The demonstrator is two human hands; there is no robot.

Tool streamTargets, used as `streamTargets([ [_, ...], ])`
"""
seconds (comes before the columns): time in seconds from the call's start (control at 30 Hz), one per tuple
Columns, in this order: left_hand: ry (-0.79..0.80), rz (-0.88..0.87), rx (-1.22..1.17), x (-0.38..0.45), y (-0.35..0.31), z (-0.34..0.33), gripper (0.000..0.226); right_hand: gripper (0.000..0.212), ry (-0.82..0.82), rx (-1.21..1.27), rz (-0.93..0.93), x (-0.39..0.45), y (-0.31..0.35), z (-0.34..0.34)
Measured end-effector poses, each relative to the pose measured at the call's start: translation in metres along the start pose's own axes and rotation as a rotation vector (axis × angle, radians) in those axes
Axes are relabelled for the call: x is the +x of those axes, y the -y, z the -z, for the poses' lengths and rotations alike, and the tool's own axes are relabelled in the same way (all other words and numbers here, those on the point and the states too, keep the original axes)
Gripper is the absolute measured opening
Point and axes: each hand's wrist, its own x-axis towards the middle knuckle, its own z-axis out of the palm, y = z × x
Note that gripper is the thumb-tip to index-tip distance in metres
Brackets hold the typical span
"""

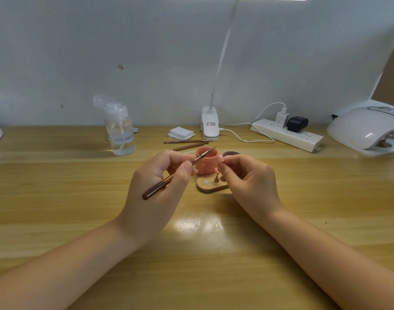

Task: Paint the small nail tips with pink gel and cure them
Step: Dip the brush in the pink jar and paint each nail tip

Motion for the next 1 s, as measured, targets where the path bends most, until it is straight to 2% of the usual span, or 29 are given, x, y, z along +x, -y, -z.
streamTargets([
  [0.17, 0.057, -0.028, -0.002, -0.0023, -0.0001, 0.0009, 0.021, 0.009, 0.004, -0.004, 0.003, -0.0004, -0.0004, 0.0008],
  [0.37, 0.004, 0.018, -0.054, -0.0016, 0.0, -0.0011, 0.013, 0.011, 0.013, 0.011, -0.006, -0.0003, -0.0003, 0.0006],
  [0.53, 0.06, -0.015, -0.032, -0.0036, 0.0006, -0.0014, 0.013, 0.011, 0.022, 0.009, 0.0, -0.0004, 0.0006, 0.001],
  [0.63, 0.036, -0.045, -0.048, -0.0045, -0.0006, 0.0006, 0.021, 0.01, 0.019, 0.016, -0.004, -0.0006, 0.0011, 0.0012],
  [0.77, 0.017, 0.0, -0.034, -0.0032, 0.0005, -0.0018, 0.014, 0.01, 0.008, 0.018, -0.012, -0.0005, 0.0004, 0.0008],
  [1.0, 0.03, -0.059, -0.05, -0.0049, 0.0004, 0.0001, 0.021, 0.011, 0.007, -0.003, -0.012, -0.0002, -0.0003, 0.0006],
])
